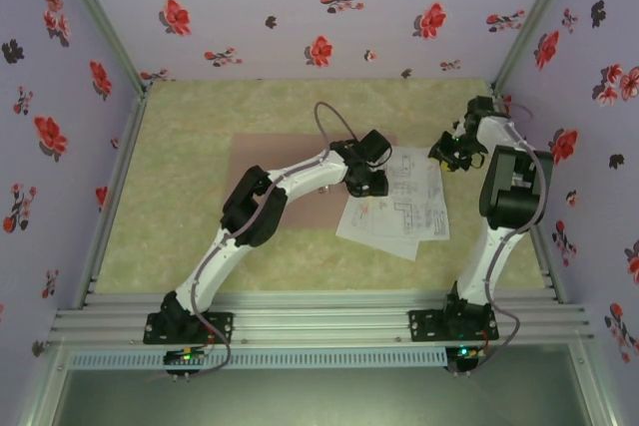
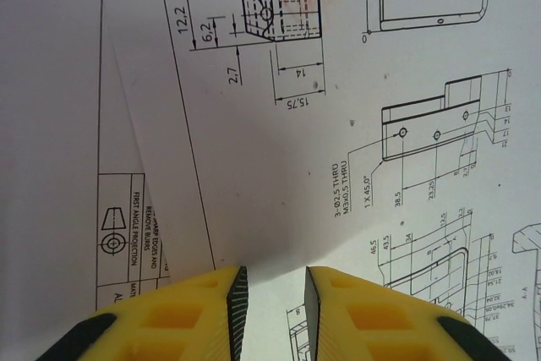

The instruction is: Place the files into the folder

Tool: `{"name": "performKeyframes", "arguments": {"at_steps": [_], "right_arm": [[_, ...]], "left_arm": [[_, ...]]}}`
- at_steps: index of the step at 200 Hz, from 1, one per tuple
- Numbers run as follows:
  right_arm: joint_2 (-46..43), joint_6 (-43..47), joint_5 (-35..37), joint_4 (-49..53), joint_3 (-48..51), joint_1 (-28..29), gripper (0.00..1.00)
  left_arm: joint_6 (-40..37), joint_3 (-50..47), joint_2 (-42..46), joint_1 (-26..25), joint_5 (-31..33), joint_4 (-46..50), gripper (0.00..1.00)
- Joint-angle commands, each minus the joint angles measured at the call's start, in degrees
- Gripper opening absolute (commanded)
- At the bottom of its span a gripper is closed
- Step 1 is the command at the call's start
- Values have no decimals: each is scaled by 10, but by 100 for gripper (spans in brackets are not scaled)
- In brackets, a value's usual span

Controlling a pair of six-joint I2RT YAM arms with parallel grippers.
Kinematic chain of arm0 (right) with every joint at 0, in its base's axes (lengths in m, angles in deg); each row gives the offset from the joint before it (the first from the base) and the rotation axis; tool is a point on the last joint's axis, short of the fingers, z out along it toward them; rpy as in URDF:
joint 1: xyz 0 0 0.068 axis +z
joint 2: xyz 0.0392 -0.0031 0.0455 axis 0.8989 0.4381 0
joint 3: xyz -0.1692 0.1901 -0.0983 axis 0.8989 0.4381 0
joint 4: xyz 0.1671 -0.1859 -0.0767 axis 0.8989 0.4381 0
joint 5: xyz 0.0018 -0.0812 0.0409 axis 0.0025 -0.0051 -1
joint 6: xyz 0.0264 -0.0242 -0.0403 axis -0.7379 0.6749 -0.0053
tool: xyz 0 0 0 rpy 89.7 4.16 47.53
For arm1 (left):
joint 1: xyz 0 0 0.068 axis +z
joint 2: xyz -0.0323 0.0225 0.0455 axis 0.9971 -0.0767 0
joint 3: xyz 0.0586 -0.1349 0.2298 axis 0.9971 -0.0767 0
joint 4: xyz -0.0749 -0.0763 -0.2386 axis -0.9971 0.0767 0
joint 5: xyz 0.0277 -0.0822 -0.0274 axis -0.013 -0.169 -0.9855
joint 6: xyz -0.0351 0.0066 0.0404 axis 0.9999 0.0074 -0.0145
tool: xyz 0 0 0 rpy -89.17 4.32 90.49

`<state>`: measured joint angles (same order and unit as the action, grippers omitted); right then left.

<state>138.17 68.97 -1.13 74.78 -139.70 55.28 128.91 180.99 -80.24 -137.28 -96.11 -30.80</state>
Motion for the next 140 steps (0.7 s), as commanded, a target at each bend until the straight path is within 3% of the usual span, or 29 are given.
{"name": "performKeyframes", "arguments": {"at_steps": [1, 40, 69, 108, 140], "right_arm": [[-16, 9, 13, 33, 13, 6, 25], [-12, 20, 56, 60, 14, 17, 15], [-30, 22, 83, 54, 14, 20, 0], [-73, 3, 91, 53, -39, 51, 0], [-93, -22, 106, 84, -122, 115, 0]], "left_arm": [[-16, 14, -23, 5, 11, 22, 27], [-23, 29, -23, 3, 15, 33, 27], [-18, 56, -13, -2, 29, 51, 30], [12, 63, 79, 7, 90, 79, 44], [38, -66, 214, 63, 116, 82, 45]]}}
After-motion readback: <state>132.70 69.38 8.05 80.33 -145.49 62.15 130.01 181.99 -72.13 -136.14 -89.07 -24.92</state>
